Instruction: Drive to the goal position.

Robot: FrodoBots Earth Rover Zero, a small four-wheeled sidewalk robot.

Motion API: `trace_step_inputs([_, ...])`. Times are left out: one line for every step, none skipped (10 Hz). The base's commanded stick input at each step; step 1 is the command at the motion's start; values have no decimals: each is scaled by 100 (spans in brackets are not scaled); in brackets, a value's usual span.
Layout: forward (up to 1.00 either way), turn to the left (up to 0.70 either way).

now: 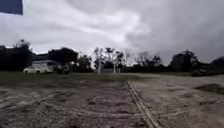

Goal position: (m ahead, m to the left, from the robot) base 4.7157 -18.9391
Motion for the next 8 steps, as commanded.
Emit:
trace_step_inputs([70, 0])
trace_step_inputs([70, 0])
trace_step_inputs([70, 0])
trace_step_inputs([70, 0])
trace_step_inputs([70, 0])
trace_step_inputs([70, 0])
trace_step_inputs([70, 0])
trace_step_inputs([70, 0])
